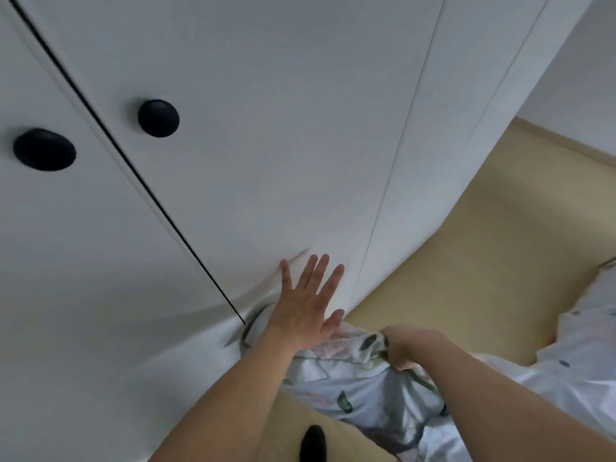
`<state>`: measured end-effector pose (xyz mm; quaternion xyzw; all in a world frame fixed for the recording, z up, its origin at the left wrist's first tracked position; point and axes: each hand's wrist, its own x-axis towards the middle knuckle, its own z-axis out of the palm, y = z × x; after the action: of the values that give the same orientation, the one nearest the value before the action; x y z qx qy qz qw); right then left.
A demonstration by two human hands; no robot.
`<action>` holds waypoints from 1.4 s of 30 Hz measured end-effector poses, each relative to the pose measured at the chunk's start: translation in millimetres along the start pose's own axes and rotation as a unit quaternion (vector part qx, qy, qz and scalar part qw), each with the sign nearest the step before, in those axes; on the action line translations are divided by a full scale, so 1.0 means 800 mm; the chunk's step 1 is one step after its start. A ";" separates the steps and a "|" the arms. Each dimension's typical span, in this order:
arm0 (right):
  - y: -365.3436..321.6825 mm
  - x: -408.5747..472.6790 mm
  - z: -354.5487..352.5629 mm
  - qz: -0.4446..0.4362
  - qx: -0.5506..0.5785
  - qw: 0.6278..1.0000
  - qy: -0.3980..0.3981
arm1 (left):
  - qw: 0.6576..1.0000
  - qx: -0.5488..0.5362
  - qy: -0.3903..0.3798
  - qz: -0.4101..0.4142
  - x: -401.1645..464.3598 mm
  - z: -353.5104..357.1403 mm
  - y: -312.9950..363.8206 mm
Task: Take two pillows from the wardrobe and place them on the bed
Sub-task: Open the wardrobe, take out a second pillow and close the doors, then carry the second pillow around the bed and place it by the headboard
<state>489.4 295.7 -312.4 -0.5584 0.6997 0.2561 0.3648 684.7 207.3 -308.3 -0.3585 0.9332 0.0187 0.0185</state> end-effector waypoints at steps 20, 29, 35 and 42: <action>0.400 -0.037 -0.009 0.164 0.284 0.933 0.150 | 0.912 0.085 -0.193 0.352 0.349 -0.003 0.356; 0.596 -0.076 -0.021 0.263 0.358 0.853 0.276 | 0.880 0.028 -0.137 0.455 0.531 -0.052 0.525; 0.701 -0.037 -0.054 0.332 0.353 0.832 0.269 | 0.867 -0.029 -0.133 0.480 0.675 -0.063 0.575; 0.850 0.042 -0.189 0.384 0.311 0.836 0.239 | 0.853 0.049 -0.122 0.505 0.898 -0.076 0.632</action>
<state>-206.7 326.5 -281.4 -0.1460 0.9661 0.0033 0.2130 -188.4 99.3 -270.9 0.1681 0.9758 0.0234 0.1378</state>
